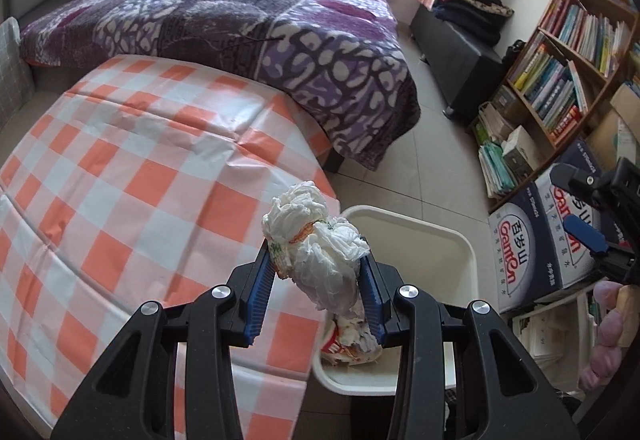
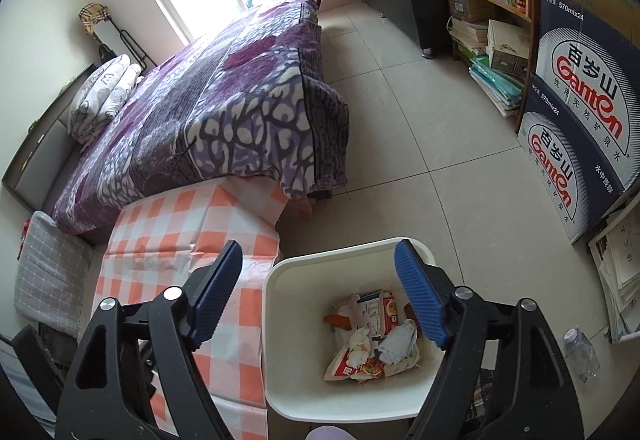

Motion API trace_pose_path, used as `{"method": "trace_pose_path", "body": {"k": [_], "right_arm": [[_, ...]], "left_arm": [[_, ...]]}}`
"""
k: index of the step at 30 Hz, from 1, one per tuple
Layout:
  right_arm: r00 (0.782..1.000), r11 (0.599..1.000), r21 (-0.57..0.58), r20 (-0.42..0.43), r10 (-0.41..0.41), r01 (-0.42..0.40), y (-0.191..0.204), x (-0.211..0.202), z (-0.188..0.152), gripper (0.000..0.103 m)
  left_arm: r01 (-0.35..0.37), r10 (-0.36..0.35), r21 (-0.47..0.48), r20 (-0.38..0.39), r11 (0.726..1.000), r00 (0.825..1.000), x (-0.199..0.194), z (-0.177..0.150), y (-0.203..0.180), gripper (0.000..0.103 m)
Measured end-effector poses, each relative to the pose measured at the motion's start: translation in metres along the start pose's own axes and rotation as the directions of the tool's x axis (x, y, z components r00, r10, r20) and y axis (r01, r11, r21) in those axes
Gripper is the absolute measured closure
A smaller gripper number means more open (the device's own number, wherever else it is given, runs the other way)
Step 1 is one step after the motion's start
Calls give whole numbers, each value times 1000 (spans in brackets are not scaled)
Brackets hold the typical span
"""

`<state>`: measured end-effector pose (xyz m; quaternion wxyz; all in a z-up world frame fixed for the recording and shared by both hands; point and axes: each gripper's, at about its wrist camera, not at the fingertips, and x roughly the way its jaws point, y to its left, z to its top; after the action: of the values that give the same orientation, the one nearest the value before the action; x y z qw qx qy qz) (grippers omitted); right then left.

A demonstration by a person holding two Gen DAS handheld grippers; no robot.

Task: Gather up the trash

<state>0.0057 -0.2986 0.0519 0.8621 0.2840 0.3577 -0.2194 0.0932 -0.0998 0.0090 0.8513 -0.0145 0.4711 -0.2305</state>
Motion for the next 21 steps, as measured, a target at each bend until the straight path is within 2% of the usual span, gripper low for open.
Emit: {"method": "trace_pose_path", "body": {"k": [1, 3, 4, 6, 8, 10, 12, 14, 18, 21], "right_arm": [[1000, 1000, -6, 12, -5, 5, -1, -2, 1, 25], [999, 1000, -6, 44, -15, 15, -5, -8, 3, 18], [998, 1000, -3, 56, -16, 16, -7, -10, 3, 17], [996, 1000, -2, 90, -19, 19, -11, -17, 5, 16], [993, 1000, -2, 120, -24, 24, -14, -22, 8, 14], [988, 1000, -3, 151, -22, 22, -15, -27, 10, 12], [984, 1000, -16, 174, -20, 23, -12, -32, 10, 11], [980, 999, -42, 196, -19, 28, -5, -35, 7, 8], [971, 987, -152, 239, -8, 46, 25, -42, -6, 7], [956, 970, -226, 294, -20, 89, 50, -50, -22, 7]], "left_arm": [[24, -24, 8, -19, 1000, 1000, 6, -3, -8, 63], [98, -98, 4, -63, 995, 993, 18, -8, -22, 62], [160, -161, -19, -85, 987, 983, 25, -10, -27, 61], [246, -253, -72, -124, 967, 959, 38, -14, -33, 49], [275, -286, -99, -133, 956, 949, 44, -16, -38, 44], [274, -289, -118, -137, 954, 947, 46, -18, -37, 42], [258, -274, -128, -134, 958, 952, 42, -17, -31, 42], [221, -235, -125, -113, 967, 965, 32, -15, -19, 40], [90, -92, -105, -11, 990, 996, -5, -8, 9, 28], [-32, 41, -100, 91, 994, 995, -43, -8, 30, 20]]}}
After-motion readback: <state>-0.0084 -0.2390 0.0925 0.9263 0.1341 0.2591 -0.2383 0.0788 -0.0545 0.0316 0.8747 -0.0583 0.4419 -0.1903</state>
